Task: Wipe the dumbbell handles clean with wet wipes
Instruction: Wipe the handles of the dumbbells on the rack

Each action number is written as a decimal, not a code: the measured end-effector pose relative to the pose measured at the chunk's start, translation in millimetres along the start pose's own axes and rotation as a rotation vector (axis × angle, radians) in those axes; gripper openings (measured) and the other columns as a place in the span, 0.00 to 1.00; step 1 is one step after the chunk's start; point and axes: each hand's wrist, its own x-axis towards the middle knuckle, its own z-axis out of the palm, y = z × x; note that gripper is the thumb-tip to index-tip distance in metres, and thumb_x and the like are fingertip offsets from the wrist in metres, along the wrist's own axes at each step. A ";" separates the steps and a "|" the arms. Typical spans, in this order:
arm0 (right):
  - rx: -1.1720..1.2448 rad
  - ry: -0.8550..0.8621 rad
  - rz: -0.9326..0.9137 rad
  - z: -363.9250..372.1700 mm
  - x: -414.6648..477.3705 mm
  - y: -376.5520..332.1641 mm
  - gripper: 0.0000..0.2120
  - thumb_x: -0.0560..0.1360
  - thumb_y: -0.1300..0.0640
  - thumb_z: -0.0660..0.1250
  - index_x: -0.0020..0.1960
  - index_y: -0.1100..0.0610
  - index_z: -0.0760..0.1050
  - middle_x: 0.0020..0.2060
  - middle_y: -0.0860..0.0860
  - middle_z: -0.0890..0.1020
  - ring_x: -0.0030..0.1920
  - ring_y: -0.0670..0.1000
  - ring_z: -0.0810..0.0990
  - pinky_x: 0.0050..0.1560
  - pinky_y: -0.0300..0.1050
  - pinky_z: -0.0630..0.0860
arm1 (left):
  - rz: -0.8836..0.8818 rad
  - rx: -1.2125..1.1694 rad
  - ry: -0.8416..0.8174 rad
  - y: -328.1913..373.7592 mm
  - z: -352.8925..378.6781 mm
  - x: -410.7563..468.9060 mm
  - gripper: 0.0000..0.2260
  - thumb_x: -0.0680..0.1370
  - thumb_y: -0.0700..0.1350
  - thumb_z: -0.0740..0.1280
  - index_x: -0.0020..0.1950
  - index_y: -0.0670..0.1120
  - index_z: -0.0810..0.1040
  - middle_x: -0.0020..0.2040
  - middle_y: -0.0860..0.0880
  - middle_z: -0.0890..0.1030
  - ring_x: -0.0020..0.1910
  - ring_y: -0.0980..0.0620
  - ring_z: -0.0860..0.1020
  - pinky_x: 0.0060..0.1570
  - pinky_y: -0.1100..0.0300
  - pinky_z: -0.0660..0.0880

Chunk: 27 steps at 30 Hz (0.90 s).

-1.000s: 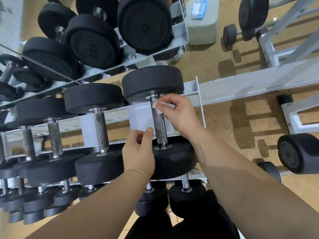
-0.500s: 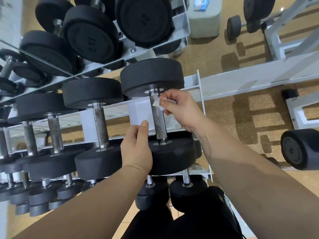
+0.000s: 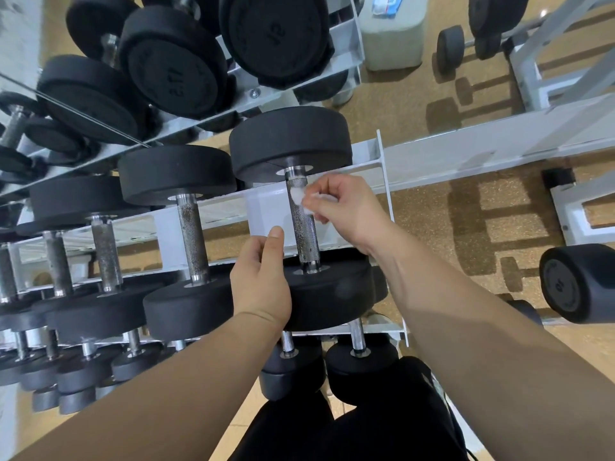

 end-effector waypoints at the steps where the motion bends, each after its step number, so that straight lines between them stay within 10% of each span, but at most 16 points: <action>1: -0.077 -0.091 0.021 -6.2 -8.1 3.0 0.05 0.73 0.63 0.74 0.41 0.55 0.80 0.32 0.45 0.82 0.31 0.43 0.78 0.38 0.37 0.75 | 0.004 0.001 0.004 0.1 0.0 0.1 0.26 0.77 0.65 0.60 0.50 0.40 0.76 0.43 0.47 0.76 0.43 0.53 0.73 0.44 0.62 0.69; 5: -0.294 -0.397 0.171 -21.7 -29.7 5.6 0.05 0.73 0.62 0.76 0.41 0.54 0.81 0.33 0.46 0.83 0.31 0.42 0.79 0.36 0.35 0.76 | 0.012 -0.024 0.015 -1.3 0.7 0.5 0.29 0.78 0.66 0.59 0.50 0.39 0.75 0.43 0.47 0.76 0.42 0.53 0.72 0.46 0.62 0.69; 13: 0.060 0.071 0.010 5.1 5.6 -4.3 0.06 0.75 0.64 0.71 0.42 0.55 0.78 0.33 0.48 0.81 0.31 0.45 0.77 0.37 0.40 0.76 | 0.025 -0.029 0.005 -1.7 -0.5 0.8 0.33 0.73 0.70 0.56 0.49 0.40 0.76 0.43 0.48 0.78 0.43 0.53 0.74 0.50 0.61 0.71; 19: -0.388 -0.380 0.149 -17.9 -34.2 -3.0 0.03 0.73 0.59 0.75 0.43 0.54 0.81 0.31 0.42 0.83 0.32 0.40 0.79 0.37 0.35 0.76 | 0.036 -0.053 0.004 -1.6 -1.4 0.3 0.39 0.69 0.74 0.54 0.51 0.37 0.75 0.42 0.48 0.75 0.42 0.54 0.73 0.46 0.62 0.69; 27: -0.114 0.137 -0.039 11.0 8.9 -10.3 0.02 0.72 0.54 0.75 0.41 0.50 0.82 0.41 0.47 0.84 0.45 0.46 0.82 0.53 0.53 0.81 | 0.021 -0.067 -0.009 -3.0 -1.8 1.8 0.40 0.69 0.74 0.54 0.51 0.37 0.74 0.42 0.46 0.75 0.43 0.52 0.73 0.44 0.61 0.69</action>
